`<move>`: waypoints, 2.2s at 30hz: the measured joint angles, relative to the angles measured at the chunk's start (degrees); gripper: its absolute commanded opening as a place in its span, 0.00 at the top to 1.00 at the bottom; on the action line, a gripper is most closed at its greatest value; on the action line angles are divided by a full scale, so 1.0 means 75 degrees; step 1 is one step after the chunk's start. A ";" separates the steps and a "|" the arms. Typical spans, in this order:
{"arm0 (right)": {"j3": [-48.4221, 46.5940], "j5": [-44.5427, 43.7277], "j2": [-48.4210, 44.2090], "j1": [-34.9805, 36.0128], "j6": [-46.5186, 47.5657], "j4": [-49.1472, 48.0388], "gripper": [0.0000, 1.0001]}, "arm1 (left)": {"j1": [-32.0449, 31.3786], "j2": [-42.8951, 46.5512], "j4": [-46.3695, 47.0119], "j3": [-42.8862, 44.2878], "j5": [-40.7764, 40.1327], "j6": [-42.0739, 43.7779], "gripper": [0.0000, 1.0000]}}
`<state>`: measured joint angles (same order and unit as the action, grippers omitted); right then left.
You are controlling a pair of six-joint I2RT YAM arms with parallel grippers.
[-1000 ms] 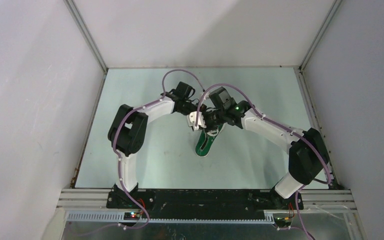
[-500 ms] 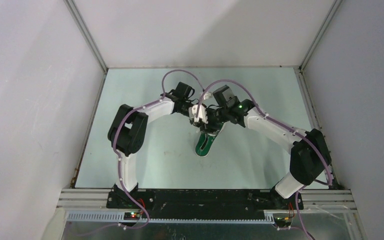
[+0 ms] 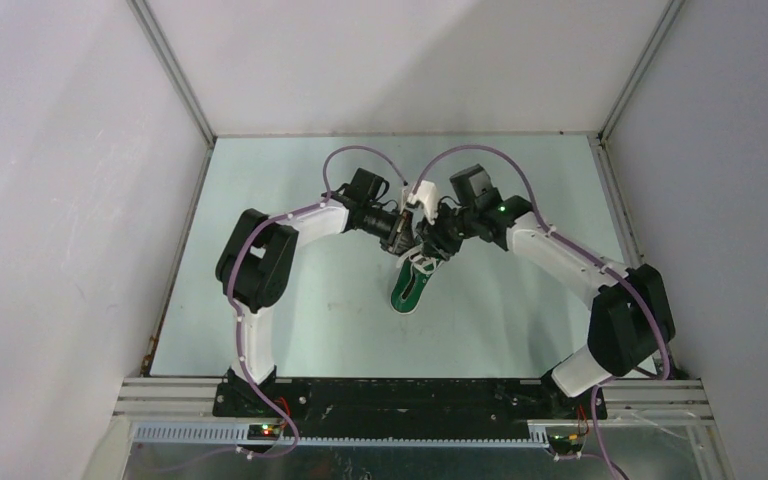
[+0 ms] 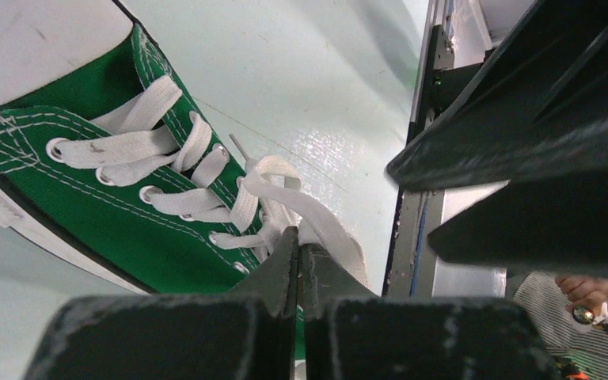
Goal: Tie the shoes
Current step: Wrap the shoelace around the shoelace.
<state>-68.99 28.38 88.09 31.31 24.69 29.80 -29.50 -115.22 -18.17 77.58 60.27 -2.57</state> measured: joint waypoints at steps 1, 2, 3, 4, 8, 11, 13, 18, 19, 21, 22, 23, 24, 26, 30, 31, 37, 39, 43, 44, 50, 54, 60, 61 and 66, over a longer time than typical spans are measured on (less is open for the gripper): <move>0.0012 -0.0044 0.0064 0.0102 -0.0035 -0.0012 0.53 | 0.0000 0.0000 0.0041 -0.0003 -0.0006 -0.0079 1.00; 0.0020 -0.0114 0.0137 0.0221 -0.0038 -0.0026 0.52 | 0.0000 0.0000 0.0087 -0.0003 -0.0006 -0.0143 1.00; 0.0032 -0.0189 0.0181 0.0315 -0.0038 -0.0052 0.51 | 0.0000 0.0000 0.0146 -0.0003 -0.0009 -0.0216 1.00; 0.0041 -0.0256 0.0221 0.0417 -0.0032 -0.0085 0.50 | 0.0000 0.0000 0.0187 -0.0003 -0.0006 -0.0268 1.00; 0.0044 -0.0589 0.0283 0.0833 0.0108 -0.0233 0.48 | 0.0000 0.0000 0.0321 -0.0003 -0.0009 -0.0469 1.00; 0.0044 -0.0836 0.0291 0.1064 0.0213 -0.0286 0.49 | 0.0000 0.0000 0.0391 -0.0003 -0.0009 -0.0557 1.00; 0.0058 -0.1020 0.0303 0.1192 0.0268 -0.0341 0.51 | 0.0000 0.0000 0.0425 -0.0003 -0.0009 -0.0644 1.00; 0.0082 -0.1530 0.0440 0.1294 0.0405 -0.0469 0.68 | 0.0000 0.0000 0.0536 -0.0003 -0.0003 -0.0796 1.00; 0.0082 -0.1644 0.0478 0.1294 0.0417 -0.0498 0.70 | 0.0000 0.0000 0.0542 -0.0003 -0.0017 -0.0804 1.00; 0.0085 -0.1830 0.0504 0.1294 0.0443 -0.0539 0.80 | 0.0015 -0.0020 0.0568 -0.0003 -0.0035 -0.0813 1.00; 0.0087 -0.1929 0.0504 0.1294 0.0452 -0.0560 0.85 | 0.0023 -0.0032 0.0574 -0.0003 -0.0023 -0.0848 1.00; 0.0090 -0.2031 0.0504 0.1285 0.0481 -0.0571 0.87 | 0.0032 -0.0038 0.0580 -0.0003 -0.0015 -0.0863 1.00; 0.0090 -0.2072 0.0504 0.1268 0.0501 -0.0574 0.89 | 0.0035 -0.0041 0.0589 -0.0003 -0.0009 -0.0868 1.00; 0.0093 -0.2159 0.0504 0.1209 0.0516 -0.0574 0.92 | 0.0038 -0.0041 0.0603 -0.0003 -0.0009 -0.0871 1.00; 0.0096 -0.2075 0.0469 0.1046 0.0519 -0.0560 0.98 | 0.0052 -0.0047 0.0708 -0.0003 0.0000 -0.0880 1.00; 0.0096 -0.2014 0.0460 0.1008 0.0507 -0.0557 1.00 | 0.0058 -0.0047 0.0740 -0.0003 0.0020 -0.0886 1.00; 0.0090 -0.1396 0.0338 0.0402 0.0335 -0.0472 1.00 | 0.0058 -0.0058 0.0769 -0.0003 0.0087 -0.0892 1.00; 0.0070 -0.0979 0.0338 0.0210 0.0242 -0.0344 1.00 | 0.0058 -0.0061 0.0772 -0.0003 0.0117 -0.0889 1.00; -0.0029 -0.0143 0.0341 -0.0067 0.0146 -0.0035 1.00 | 0.0058 -0.0061 0.0790 -0.0003 0.0178 -0.0889 1.00; -0.0067 0.0087 0.0356 -0.0102 0.0119 0.0044 1.00 | 0.0058 -0.0061 0.0793 -0.0003 0.0192 -0.0889 1.00; -0.0510 0.1478 0.0740 -0.0501 -0.0283 0.0487 0.98 | 0.0058 -0.0061 0.0857 -0.0090 0.0321 -0.0845 1.00; -0.0731 0.1813 0.0965 -0.0839 -0.0379 0.0705 0.92 | 0.0058 -0.0061 0.0836 -0.0274 0.0458 -0.0714 1.00; -0.1043 0.1760 0.1329 -0.1137 -0.0434 0.1011 0.74 | 0.0058 -0.0061 0.0743 -0.0289 0.0525 -0.0463 1.00; -0.1055 0.1719 0.1346 -0.1163 -0.0446 0.1061 0.71 | 0.0058 -0.0061 0.0737 -0.0289 0.0530 -0.0452 1.00; -0.1268 0.1518 0.1370 -0.1169 -0.0388 0.1212 0.63 | 0.0058 -0.0061 0.0685 -0.0289 0.0527 -0.0428 1.00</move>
<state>-78.50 39.77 98.37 22.55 21.78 38.89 -29.06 -115.68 -13.04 75.42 64.23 -5.78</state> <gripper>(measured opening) 0.332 0.003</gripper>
